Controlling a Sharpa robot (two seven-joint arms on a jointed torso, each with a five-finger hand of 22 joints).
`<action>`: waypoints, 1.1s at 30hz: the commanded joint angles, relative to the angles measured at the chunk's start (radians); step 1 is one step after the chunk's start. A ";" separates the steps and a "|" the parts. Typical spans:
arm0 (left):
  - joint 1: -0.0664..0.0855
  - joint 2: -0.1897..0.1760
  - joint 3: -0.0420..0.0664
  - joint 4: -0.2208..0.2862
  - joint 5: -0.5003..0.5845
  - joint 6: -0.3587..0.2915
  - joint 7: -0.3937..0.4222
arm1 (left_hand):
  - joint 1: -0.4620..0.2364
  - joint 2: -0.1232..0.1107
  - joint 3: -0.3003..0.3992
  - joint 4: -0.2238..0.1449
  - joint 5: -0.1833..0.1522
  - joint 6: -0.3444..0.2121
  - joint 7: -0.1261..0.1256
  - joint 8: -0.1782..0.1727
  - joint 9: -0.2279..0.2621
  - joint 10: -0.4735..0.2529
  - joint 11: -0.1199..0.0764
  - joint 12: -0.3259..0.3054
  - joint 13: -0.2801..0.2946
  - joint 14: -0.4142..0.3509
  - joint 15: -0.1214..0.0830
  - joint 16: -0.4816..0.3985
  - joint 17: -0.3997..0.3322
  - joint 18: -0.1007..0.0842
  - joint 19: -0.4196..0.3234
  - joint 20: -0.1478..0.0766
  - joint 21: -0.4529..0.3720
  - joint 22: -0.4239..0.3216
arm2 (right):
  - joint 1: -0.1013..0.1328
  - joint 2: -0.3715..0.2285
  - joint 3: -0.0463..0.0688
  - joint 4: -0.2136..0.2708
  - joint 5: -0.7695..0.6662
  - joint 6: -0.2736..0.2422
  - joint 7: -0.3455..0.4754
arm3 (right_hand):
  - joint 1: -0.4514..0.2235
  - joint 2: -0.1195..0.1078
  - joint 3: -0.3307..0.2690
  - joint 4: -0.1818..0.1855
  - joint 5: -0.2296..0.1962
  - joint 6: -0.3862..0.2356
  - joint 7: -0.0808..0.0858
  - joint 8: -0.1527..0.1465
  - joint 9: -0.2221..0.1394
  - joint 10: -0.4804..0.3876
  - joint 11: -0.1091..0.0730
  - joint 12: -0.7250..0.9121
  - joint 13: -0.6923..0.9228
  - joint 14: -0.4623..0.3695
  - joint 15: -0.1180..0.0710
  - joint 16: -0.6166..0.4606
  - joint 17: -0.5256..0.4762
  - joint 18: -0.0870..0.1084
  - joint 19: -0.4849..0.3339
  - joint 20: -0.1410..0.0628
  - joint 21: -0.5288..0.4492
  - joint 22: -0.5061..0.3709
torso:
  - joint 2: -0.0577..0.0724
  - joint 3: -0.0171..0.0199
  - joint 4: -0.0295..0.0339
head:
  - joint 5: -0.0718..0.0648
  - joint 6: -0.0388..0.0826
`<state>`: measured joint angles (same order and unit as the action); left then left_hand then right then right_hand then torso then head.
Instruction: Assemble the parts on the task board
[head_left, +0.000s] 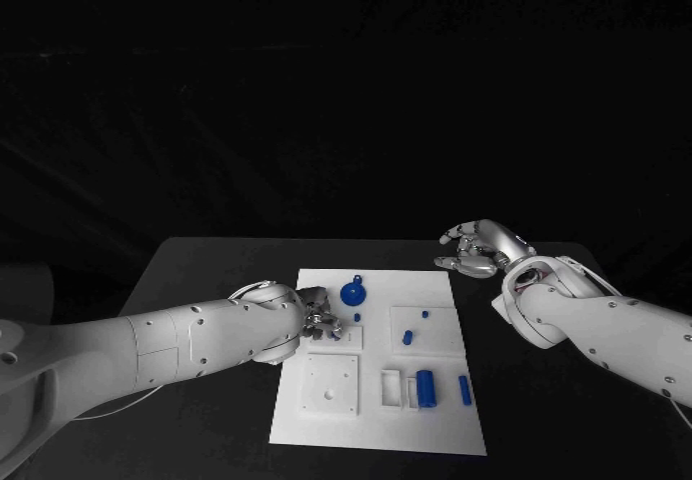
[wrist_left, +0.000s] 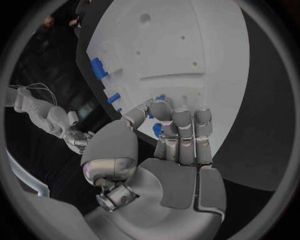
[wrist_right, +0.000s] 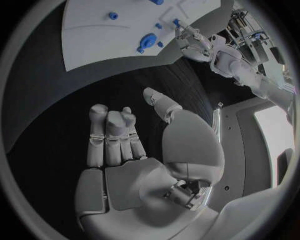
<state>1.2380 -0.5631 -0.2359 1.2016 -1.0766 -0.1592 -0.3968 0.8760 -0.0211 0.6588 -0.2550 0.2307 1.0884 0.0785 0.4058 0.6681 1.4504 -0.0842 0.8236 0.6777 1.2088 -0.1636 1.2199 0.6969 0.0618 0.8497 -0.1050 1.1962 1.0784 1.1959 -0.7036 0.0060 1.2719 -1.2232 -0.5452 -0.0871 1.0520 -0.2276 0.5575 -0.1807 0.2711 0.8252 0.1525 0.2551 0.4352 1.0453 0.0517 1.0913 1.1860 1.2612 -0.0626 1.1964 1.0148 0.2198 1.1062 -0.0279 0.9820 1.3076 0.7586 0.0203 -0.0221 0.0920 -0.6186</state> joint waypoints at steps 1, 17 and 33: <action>-0.005 0.006 -0.002 0.004 0.004 0.031 0.007 | -0.007 0.000 0.002 0.006 0.002 0.102 -0.077 -0.006 0.000 -0.021 -0.025 0.007 0.001 0.009 -0.021 0.010 -0.001 0.004 0.008 -0.138 -0.003 0.002 | 0.000 0.001 0.000 0.000 -0.010 0.012 0.001 | 0.006 0.000 -0.001 -0.002 0.003 -0.008 0.012 0.006 0.001 -0.006 -0.001 0.007 -0.001 0.004 0.002 -0.005 0.002 0.042 0.009 0.001 -0.005 0.015 | -0.001 0.0000 0.0001 | -0.001 -0.002; -0.005 -0.001 -0.002 0.003 0.008 0.050 -0.002 | -0.022 0.022 0.015 -0.017 0.094 0.115 -0.082 -0.015 0.013 -0.024 -0.029 0.030 0.003 0.008 -0.023 0.036 -0.010 0.004 0.011 -0.142 0.002 0.014 | 0.000 -0.001 0.000 0.001 -0.011 0.012 0.000 | 0.005 0.000 -0.001 -0.001 0.004 -0.007 0.012 0.006 0.001 -0.006 -0.001 0.007 -0.002 0.004 0.002 -0.005 0.002 0.042 0.009 0.002 -0.006 0.015 | 0.000 -0.0017 0.0017 | -0.001 -0.003; -0.006 -0.003 -0.002 0.000 0.023 0.057 -0.005 | -0.042 0.036 0.022 -0.032 0.180 0.124 -0.086 -0.020 0.027 -0.027 -0.033 0.051 0.004 0.008 -0.026 0.057 -0.019 0.005 0.015 -0.145 0.006 0.025 | 0.000 -0.001 0.000 0.001 -0.013 0.014 -0.002 | 0.006 0.000 -0.001 -0.001 0.004 -0.008 0.012 0.006 0.000 -0.007 -0.001 0.008 -0.003 0.004 0.002 -0.005 0.002 0.042 0.009 0.002 -0.006 0.016 | 0.000 -0.0014 0.0019 | -0.002 -0.005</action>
<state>1.2359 -0.5677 -0.2362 1.1996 -1.0667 -0.1298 -0.4001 0.8364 0.0054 0.6638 -0.2664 0.3958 1.0897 0.0772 0.3859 0.6933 1.4504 -0.0843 0.8712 0.6804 1.2088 -0.1637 1.2734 0.6790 0.0618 0.8581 -0.1108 1.1962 1.1028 1.1960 -0.7045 0.0060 1.2716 -1.2247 -0.5433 -0.0898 1.0520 -0.2276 0.5576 -0.1807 0.2711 0.8241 0.1518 0.2551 0.4352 1.0453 0.0517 1.0952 1.1842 1.2612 -0.0626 1.1964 1.0152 0.2198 1.1083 -0.0234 0.9821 1.3076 0.7582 0.0183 -0.0200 0.0899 -0.6232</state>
